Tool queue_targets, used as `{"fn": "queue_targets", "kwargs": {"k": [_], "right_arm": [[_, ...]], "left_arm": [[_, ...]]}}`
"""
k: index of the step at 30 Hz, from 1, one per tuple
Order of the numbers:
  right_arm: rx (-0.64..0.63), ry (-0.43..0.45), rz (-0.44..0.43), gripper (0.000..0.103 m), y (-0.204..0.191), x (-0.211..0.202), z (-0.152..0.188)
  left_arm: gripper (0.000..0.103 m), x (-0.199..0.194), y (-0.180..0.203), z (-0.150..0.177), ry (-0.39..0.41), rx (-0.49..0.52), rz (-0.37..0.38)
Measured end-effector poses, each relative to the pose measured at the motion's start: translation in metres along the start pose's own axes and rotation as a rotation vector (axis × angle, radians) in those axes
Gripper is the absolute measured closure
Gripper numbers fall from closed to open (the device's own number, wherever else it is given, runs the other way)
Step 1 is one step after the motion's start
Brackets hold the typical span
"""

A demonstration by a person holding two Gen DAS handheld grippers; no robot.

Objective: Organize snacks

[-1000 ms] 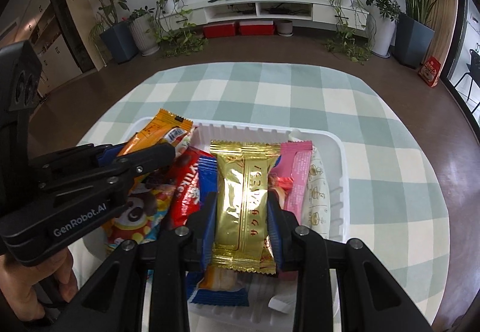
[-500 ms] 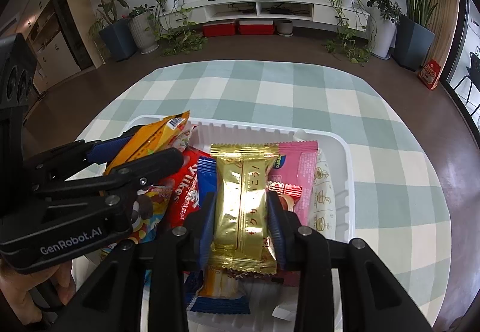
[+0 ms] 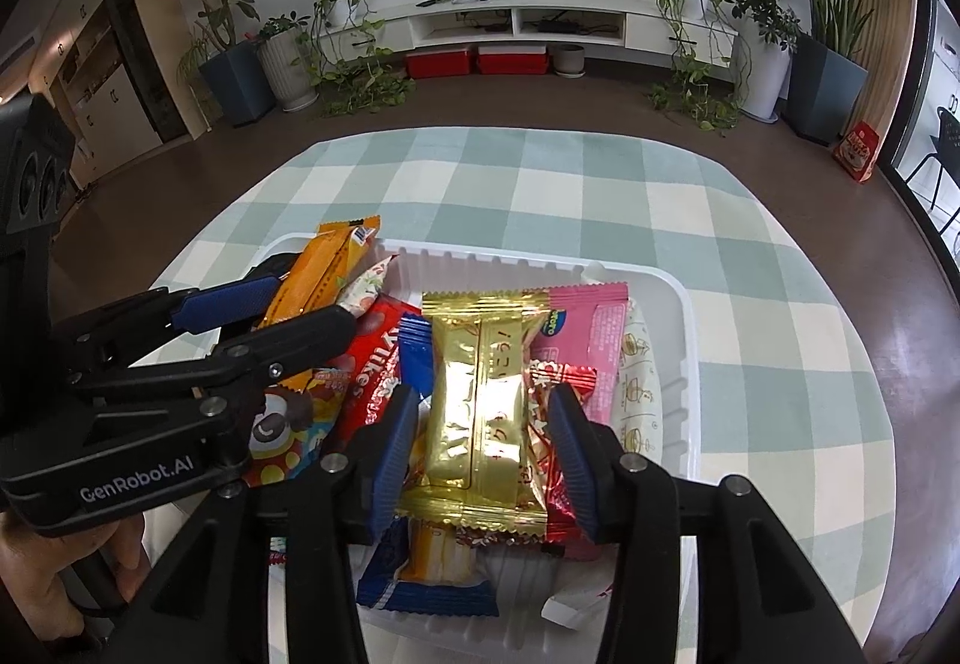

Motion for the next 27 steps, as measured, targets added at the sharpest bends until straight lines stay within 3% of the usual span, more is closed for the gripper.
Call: {"fn": "queue_targets", "kwargs": {"k": [3, 14, 18, 22, 25, 27], "right_arm": [[0.006, 0.010, 0.000, 0.048, 0.001, -0.003, -0.001], [0.035, 0.079, 0.008, 0.046, 0.010, -0.034, -0.003], [0.072, 0.213, 0.029, 0.020, 0.019, -0.079, 0.001], [0.085, 0.347, 0.048, 0.000, 0.016, -0.130, 0.020], [0.086, 0.385, 0.046, 0.000, 0.008, -0.159, 0.042], [0.086, 0.395, 0.045, 0.000, 0.002, -0.173, 0.057]], "left_arm": [[0.046, -0.005, -0.001, -0.001, 0.009, -0.001, 0.000], [0.020, -0.036, 0.004, 0.001, 0.054, -0.002, 0.011], [0.000, -0.077, 0.017, 0.013, 0.129, -0.002, 0.028], [0.000, -0.132, 0.035, 0.049, 0.237, 0.060, -0.011], [0.000, -0.174, 0.049, 0.086, 0.289, 0.065, 0.003], [0.000, -0.199, 0.050, 0.110, 0.309, 0.026, -0.035]]}}
Point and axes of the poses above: each gripper's, at about its wrist camera, not at the fingertips, and x roughly the way its jaws point, y to its right, z to its underside, the point moved 8 cm from there along x, roughly the way its jaws point, and after that the axes turned 8 degrees about -x, right-handed, at the moved point
